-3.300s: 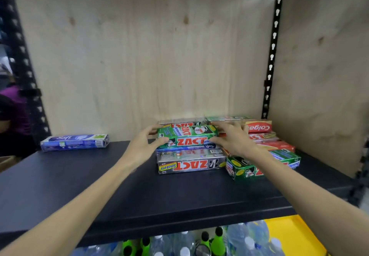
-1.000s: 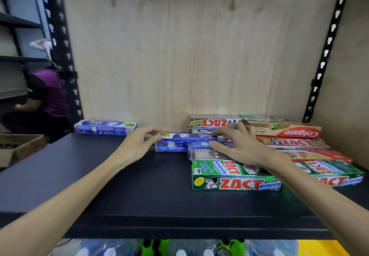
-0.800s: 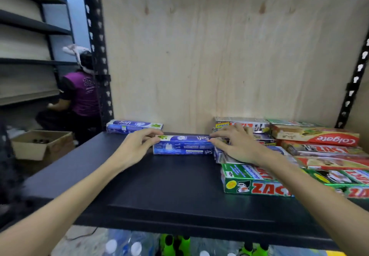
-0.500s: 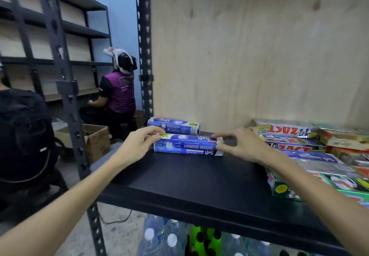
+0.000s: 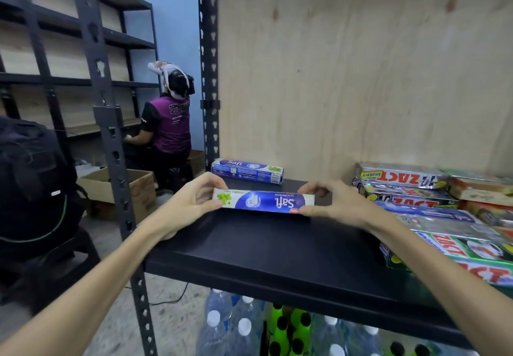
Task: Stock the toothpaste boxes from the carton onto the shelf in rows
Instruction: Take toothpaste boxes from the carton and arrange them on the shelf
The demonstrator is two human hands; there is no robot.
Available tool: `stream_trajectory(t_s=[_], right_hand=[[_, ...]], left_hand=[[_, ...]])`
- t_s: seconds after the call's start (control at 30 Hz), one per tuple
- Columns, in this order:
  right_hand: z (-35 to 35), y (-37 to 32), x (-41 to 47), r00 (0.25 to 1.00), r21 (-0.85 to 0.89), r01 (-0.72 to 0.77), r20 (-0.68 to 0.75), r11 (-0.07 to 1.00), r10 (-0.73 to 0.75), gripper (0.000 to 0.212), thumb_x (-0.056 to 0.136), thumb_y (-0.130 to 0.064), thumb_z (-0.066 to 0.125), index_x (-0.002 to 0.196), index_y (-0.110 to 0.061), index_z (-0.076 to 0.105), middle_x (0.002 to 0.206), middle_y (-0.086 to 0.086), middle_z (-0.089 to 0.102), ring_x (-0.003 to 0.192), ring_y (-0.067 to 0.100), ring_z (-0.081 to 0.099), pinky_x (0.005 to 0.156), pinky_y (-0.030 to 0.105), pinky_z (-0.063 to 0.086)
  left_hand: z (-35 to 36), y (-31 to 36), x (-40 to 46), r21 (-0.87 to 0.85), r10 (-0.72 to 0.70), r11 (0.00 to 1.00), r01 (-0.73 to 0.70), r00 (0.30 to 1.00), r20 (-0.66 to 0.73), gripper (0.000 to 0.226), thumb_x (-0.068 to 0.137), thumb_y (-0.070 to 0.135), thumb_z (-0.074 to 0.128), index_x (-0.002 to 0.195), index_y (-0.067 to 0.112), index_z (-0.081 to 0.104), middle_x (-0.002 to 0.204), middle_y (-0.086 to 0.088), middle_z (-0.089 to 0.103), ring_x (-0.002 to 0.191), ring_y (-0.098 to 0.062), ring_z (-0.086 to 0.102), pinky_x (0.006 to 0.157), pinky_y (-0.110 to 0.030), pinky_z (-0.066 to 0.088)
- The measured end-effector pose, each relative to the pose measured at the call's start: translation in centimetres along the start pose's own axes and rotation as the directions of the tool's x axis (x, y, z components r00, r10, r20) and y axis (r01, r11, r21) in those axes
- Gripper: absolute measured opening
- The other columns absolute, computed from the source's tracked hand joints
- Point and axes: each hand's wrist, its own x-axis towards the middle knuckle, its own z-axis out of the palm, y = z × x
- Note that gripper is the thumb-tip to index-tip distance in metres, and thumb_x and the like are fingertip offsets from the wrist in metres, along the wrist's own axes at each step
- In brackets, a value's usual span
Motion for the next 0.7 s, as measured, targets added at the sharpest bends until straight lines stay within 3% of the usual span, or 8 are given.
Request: stream_trajectory(t_s=[0.07,0.2,0.33,0.43,0.53,0.63,0.7], right_hand=[[0.1,0.0,0.0,0.999,-0.051,0.004,0.047,0.999,-0.001,0.045,0.069,-0.055,0.087,0.105,-0.044,0.063,0.110,-0.029,0.062,0.112,-0.001,0.053,0.108,0.045,0.037],[0.2,0.0,0.1,0.993,-0.006,-0.046,0.107,0.999,0.046,0.051,0.067,-0.055,0.087,0.107,-0.041,0.058,0.117,-0.021,0.063,0.120,0.006,0.054,0.109,0.041,0.041],[0.3,-0.4,-0.2,0.994,-0.038,-0.052,0.098,0.998,0.056,0.071,0.055,-0.073,0.081,0.116,-0.045,0.055,0.113,-0.024,0.066,0.121,0.008,0.055,0.109,0.042,0.040],[0.2,-1.7,-1.0,0.996,-0.077,-0.023,0.086,0.997,0.029,0.066,0.060,-0.072,0.080,0.116,-0.042,0.063,0.105,-0.023,0.070,0.107,0.001,0.062,0.100,0.037,0.049],[0.3,-3.7,-2.5,0.997,-0.126,0.005,0.083,0.992,0.006,0.060,0.063,-0.076,0.076,0.108,-0.038,0.070,0.096,-0.021,0.073,0.095,-0.001,0.066,0.092,0.030,0.052],[1.2,-5.6,-4.2,0.998,-0.111,0.034,0.055,0.993,-0.029,0.057,0.073,-0.080,0.064,0.107,-0.035,0.073,0.091,-0.021,0.073,0.089,-0.003,0.066,0.085,0.026,0.052],[2.2,-6.8,-5.2,0.996,-0.039,0.077,0.056,0.996,-0.075,0.044,0.087,-0.069,0.058,0.108,-0.033,0.074,0.094,-0.020,0.074,0.091,-0.004,0.066,0.090,0.027,0.052]], left_hand=[[0.1,0.0,0.0,0.017,-0.008,1.000,0.008,0.999,0.042,0.024,0.088,-0.001,0.073,0.104,0.010,0.060,0.125,-0.020,0.061,0.118,-0.014,0.061,0.101,-0.026,0.049],[0.4,0.1,-0.1,0.025,-0.033,0.999,0.032,0.999,0.039,0.027,0.083,0.005,0.080,0.100,0.009,0.060,0.121,-0.018,0.067,0.118,-0.025,0.065,0.101,-0.036,0.051],[0.6,0.0,-0.2,0.009,-0.034,0.999,0.034,0.999,-0.036,0.026,0.088,0.005,0.075,0.107,0.009,0.059,0.116,-0.010,0.069,0.114,-0.020,0.068,0.094,-0.030,0.056],[0.8,-0.4,-0.2,0.238,0.013,0.971,0.030,0.984,-0.176,0.032,0.087,0.016,0.078,0.113,0.018,0.059,0.118,0.001,0.065,0.111,-0.010,0.066,0.093,-0.027,0.056],[0.8,0.0,-0.5,0.536,0.084,0.839,0.088,0.954,-0.288,0.042,0.083,0.022,0.082,0.115,0.019,0.055,0.111,0.002,0.058,0.100,-0.009,0.059,0.087,-0.028,0.051],[2.2,2.1,-2.2,0.452,0.018,0.876,0.166,0.927,-0.376,0.032,0.083,0.031,0.080,0.101,0.021,0.056,0.091,0.006,0.064,0.082,-0.007,0.061,0.075,-0.024,0.047],[4.0,3.8,-4.0,0.325,-0.088,0.924,0.201,0.940,-0.330,0.038,0.081,0.059,0.072,0.100,0.028,0.063,0.090,0.011,0.070,0.085,0.001,0.065,0.078,-0.020,0.051]])
